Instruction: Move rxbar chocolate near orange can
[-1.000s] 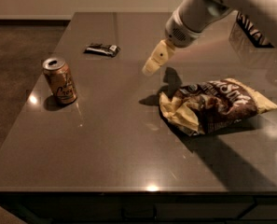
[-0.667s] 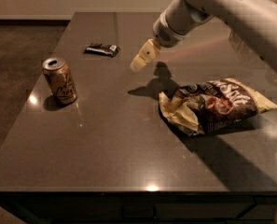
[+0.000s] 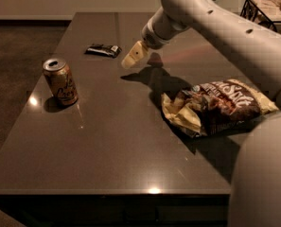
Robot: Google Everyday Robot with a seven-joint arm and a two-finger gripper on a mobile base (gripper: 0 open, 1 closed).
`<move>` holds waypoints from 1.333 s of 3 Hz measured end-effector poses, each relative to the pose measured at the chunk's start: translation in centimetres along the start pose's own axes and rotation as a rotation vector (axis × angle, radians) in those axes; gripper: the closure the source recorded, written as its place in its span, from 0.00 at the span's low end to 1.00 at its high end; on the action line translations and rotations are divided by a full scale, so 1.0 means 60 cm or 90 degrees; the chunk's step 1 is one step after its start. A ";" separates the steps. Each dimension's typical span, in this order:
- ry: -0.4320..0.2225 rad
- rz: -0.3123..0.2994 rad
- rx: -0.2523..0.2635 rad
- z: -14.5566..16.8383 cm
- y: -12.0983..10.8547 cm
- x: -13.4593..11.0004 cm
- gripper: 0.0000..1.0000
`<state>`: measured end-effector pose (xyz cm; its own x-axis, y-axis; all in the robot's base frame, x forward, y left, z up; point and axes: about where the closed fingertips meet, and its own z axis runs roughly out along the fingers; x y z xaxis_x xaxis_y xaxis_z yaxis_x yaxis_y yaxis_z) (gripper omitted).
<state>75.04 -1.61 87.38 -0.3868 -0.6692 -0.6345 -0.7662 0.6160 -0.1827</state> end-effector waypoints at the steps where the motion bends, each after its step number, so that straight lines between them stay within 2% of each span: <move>1: 0.001 0.021 -0.002 0.052 -0.012 -0.015 0.00; 3: -0.017 0.078 -0.027 0.112 -0.006 -0.065 0.00; 4: -0.015 0.070 -0.040 0.136 0.006 -0.091 0.00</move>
Offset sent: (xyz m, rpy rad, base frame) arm 0.0599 0.0470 -0.0283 0.1219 0.0827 -0.0950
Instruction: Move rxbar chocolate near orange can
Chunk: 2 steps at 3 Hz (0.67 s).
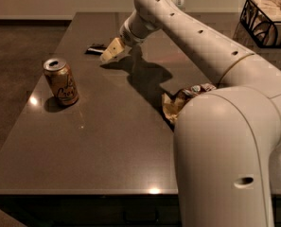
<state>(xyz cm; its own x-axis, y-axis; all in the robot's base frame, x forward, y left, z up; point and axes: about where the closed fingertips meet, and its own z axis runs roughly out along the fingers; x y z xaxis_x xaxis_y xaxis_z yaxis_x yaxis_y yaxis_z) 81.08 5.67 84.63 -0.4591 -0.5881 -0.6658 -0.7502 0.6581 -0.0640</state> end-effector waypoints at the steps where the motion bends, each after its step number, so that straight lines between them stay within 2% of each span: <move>1: 0.014 -0.013 -0.009 0.027 0.006 -0.009 0.00; 2: 0.023 -0.022 -0.018 0.044 0.009 -0.016 0.00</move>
Offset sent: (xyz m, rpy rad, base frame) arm 0.0232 0.0281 -0.0105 -0.0414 0.0269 0.0608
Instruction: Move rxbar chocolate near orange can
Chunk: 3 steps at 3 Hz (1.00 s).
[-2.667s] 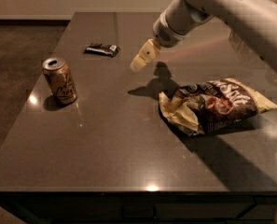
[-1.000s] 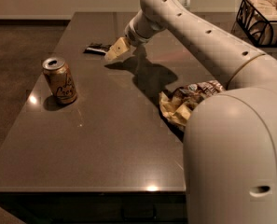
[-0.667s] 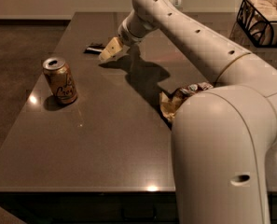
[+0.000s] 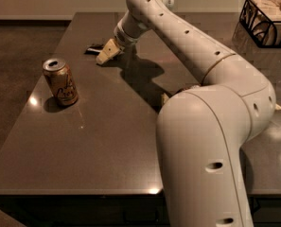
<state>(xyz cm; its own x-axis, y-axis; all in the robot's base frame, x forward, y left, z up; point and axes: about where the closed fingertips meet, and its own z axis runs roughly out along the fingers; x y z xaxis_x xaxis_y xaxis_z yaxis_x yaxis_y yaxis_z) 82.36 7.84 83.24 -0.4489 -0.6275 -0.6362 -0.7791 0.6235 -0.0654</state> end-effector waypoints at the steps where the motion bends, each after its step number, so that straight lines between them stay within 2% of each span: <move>1: 0.001 -0.011 -0.014 0.009 0.008 -0.012 0.12; 3: -0.005 -0.030 -0.047 0.019 0.028 -0.033 0.58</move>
Offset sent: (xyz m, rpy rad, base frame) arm 0.0071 0.0277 0.0163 0.0317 0.0098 0.0884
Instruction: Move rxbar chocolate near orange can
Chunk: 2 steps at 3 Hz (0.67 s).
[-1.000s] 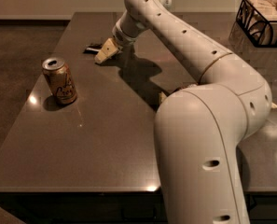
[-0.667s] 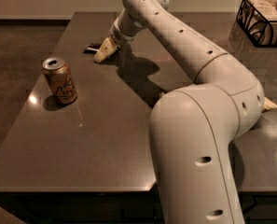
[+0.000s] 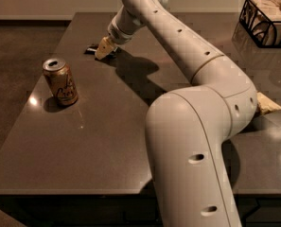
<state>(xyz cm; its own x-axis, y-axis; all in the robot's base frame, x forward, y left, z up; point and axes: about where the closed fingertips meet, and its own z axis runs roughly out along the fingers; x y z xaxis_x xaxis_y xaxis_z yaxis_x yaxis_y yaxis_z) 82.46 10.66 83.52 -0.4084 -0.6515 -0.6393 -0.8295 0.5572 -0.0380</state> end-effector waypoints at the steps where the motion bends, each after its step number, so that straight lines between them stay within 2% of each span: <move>1: -0.016 -0.003 -0.013 -0.020 0.005 0.000 0.80; 2: -0.050 -0.014 -0.032 -0.070 0.025 0.002 1.00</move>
Offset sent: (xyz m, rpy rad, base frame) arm -0.0711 -0.0316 0.0622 0.1412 -0.0538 0.0960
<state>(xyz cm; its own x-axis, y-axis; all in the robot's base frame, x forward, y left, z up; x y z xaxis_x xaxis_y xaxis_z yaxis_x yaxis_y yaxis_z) 79.56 9.27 86.63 -0.3595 -0.6198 -0.6976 -0.8573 0.5146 -0.0155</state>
